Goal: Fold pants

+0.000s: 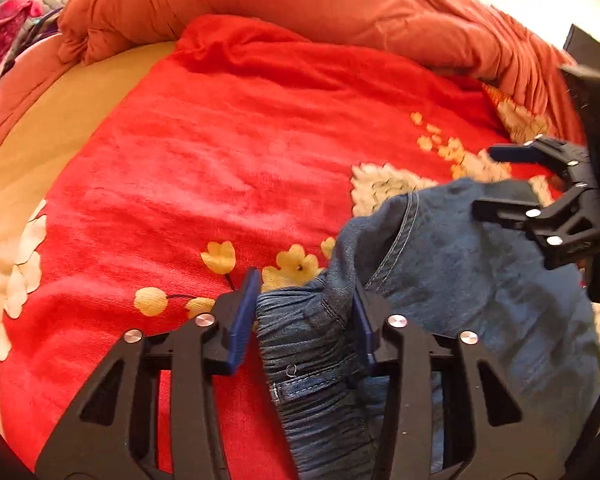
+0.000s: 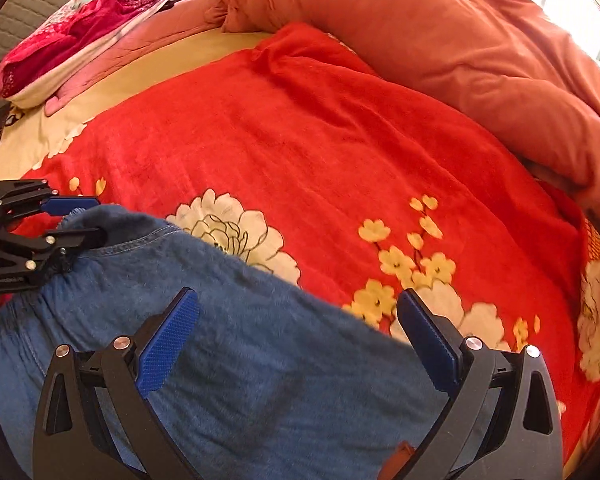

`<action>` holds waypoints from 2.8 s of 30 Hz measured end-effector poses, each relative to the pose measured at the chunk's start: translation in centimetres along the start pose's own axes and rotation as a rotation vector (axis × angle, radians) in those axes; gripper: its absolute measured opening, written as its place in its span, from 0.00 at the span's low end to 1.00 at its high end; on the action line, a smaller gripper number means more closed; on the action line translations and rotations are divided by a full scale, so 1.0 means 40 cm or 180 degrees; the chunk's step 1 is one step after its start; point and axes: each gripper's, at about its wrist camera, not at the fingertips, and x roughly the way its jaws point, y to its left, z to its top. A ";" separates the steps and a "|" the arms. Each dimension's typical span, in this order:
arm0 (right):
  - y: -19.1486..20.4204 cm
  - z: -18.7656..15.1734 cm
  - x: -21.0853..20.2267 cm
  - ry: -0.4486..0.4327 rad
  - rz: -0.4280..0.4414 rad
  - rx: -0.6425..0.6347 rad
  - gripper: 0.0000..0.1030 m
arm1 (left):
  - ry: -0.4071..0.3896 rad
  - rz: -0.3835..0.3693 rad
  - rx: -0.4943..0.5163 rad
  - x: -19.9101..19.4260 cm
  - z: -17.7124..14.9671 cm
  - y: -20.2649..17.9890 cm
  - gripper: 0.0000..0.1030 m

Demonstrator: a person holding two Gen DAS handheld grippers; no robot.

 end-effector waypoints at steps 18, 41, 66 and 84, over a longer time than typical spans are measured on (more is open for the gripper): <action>0.060 -0.017 0.068 -0.0004 0.0361 -0.0564 0.20 | -0.0330 0.0132 0.0183 -0.083 -0.013 -0.031 0.32; 0.167 -0.282 -0.325 -0.0840 0.0083 0.0336 0.06 | -0.0972 0.0263 0.0702 -0.268 -0.107 -0.151 0.32; 0.457 -0.584 -0.393 -0.0712 0.0624 0.0647 0.11 | -0.0497 0.0478 0.0531 -0.383 -0.414 -0.161 0.37; 0.456 -0.610 -0.393 -0.0733 0.0795 0.0821 0.22 | -0.0531 -0.0274 0.0324 -0.456 -0.397 -0.212 0.48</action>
